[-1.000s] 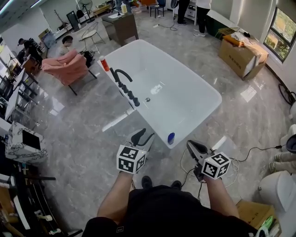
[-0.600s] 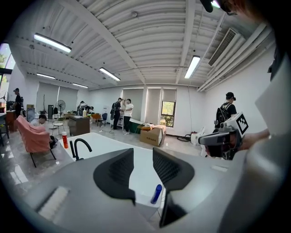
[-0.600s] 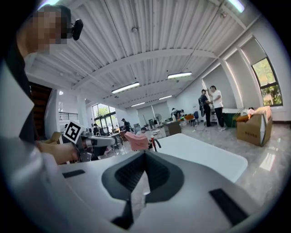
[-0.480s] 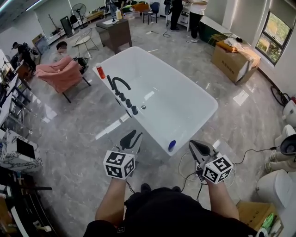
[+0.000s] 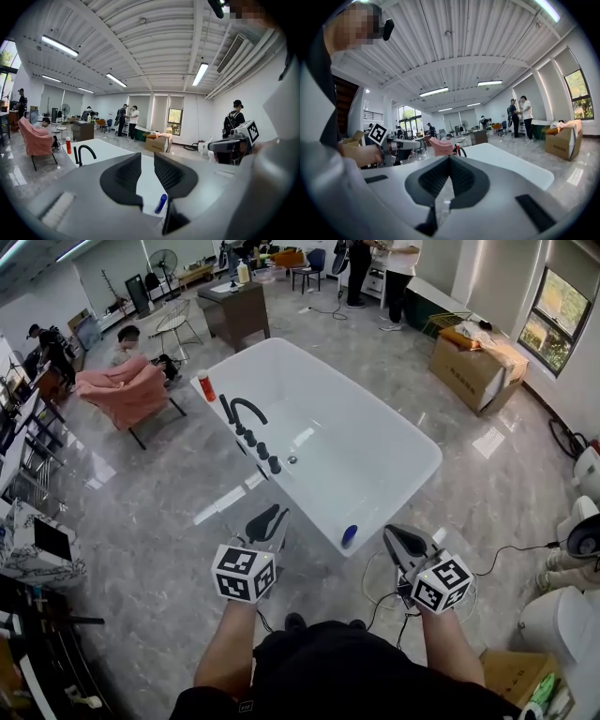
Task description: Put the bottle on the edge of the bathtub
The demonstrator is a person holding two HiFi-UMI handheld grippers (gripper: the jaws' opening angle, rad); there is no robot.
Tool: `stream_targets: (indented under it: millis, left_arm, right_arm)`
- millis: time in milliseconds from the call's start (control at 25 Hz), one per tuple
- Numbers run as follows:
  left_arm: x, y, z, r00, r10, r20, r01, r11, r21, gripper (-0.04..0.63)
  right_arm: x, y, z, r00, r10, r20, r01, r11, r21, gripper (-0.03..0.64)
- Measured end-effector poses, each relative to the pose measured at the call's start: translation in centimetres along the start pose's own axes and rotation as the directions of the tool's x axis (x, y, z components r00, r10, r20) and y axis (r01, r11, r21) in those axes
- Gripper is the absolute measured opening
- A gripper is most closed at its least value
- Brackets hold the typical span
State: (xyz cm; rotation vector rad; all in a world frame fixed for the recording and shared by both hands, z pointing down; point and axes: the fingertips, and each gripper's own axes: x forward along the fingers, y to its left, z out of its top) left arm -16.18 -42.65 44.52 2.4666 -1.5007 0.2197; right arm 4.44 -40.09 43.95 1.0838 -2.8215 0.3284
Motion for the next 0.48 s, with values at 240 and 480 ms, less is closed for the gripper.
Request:
stream_targets:
  millis: [240, 480]
  left_arm:
    - [-0.2, -1.4, -0.5, 1.0, -0.018, -0.007, 0.018, 1.0, 0.007, 0.091]
    - [-0.4, -2.3, -0.1, 1.0, -0.02, 0.0, 0.02, 1.0, 0.007, 0.091]
  right_arm:
    - [-0.9, -0.1, -0.5, 1.0, -0.002, 0.004, 0.002, 1.0, 0.018, 0.011]
    - [-1.5, -0.2, -0.6, 1.0, -0.007, 0.01, 0.007, 1.0, 0.025, 0.011]
